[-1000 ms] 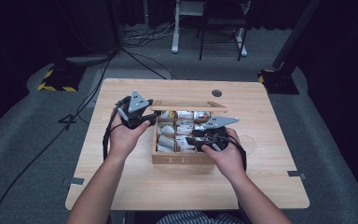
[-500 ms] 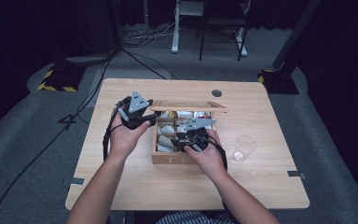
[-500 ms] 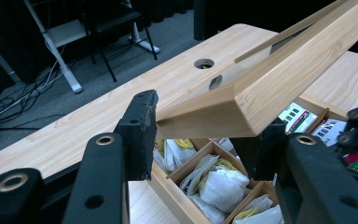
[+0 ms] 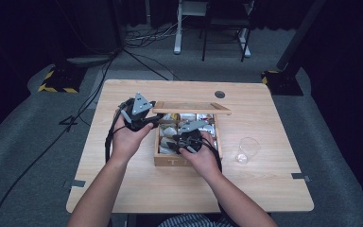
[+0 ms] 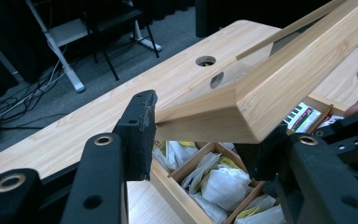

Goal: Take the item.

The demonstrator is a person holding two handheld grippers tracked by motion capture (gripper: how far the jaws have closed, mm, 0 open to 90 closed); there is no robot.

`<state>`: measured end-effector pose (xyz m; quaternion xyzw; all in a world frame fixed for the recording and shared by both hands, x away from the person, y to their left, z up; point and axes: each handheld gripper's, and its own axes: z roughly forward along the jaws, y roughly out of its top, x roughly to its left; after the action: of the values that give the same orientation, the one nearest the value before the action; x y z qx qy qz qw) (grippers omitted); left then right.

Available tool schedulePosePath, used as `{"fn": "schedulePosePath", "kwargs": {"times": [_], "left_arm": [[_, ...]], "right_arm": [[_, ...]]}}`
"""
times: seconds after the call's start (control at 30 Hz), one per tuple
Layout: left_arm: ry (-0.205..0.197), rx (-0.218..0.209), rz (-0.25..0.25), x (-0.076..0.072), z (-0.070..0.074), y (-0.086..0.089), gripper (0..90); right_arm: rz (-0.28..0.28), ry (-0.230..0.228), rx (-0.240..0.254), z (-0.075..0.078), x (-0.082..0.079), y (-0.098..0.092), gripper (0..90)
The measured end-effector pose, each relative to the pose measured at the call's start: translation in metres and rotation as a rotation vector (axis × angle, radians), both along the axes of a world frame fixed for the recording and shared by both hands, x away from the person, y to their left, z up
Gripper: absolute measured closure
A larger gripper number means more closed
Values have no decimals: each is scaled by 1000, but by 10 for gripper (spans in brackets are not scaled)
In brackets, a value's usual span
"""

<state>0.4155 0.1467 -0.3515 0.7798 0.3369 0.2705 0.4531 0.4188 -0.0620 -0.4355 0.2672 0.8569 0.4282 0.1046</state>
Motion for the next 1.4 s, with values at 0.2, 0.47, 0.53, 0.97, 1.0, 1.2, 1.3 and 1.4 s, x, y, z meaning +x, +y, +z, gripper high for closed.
{"fn": "schedulePosePath", "kwargs": {"times": [0.2,0.47,0.53,0.97,1.0,1.2,1.3,1.4], "left_arm": [[2,1,-2,0,0,0,520],[1,5,-3,0,0,0,520],[2,4,-3,0,0,0,520],[3,4,-4,0,0,0,520],[3,4,-4,0,0,0,520],[3,3,-5,0,0,0,520],[3,2,-5,0,0,0,520],[3,2,-5,0,0,0,520]], "right_arm": [[11,-3,-15,-5,4,7,573],[39,1,-38,-8,0,12,673],[52,-8,-51,-9,-2,13,715],[64,-24,-93,-10,-3,16,872],[64,-24,-93,-10,-3,16,872],[69,-62,-85,-3,-6,14,900],[64,-73,-71,2,-8,12,900],[63,-84,-63,5,-8,10,900]]}}
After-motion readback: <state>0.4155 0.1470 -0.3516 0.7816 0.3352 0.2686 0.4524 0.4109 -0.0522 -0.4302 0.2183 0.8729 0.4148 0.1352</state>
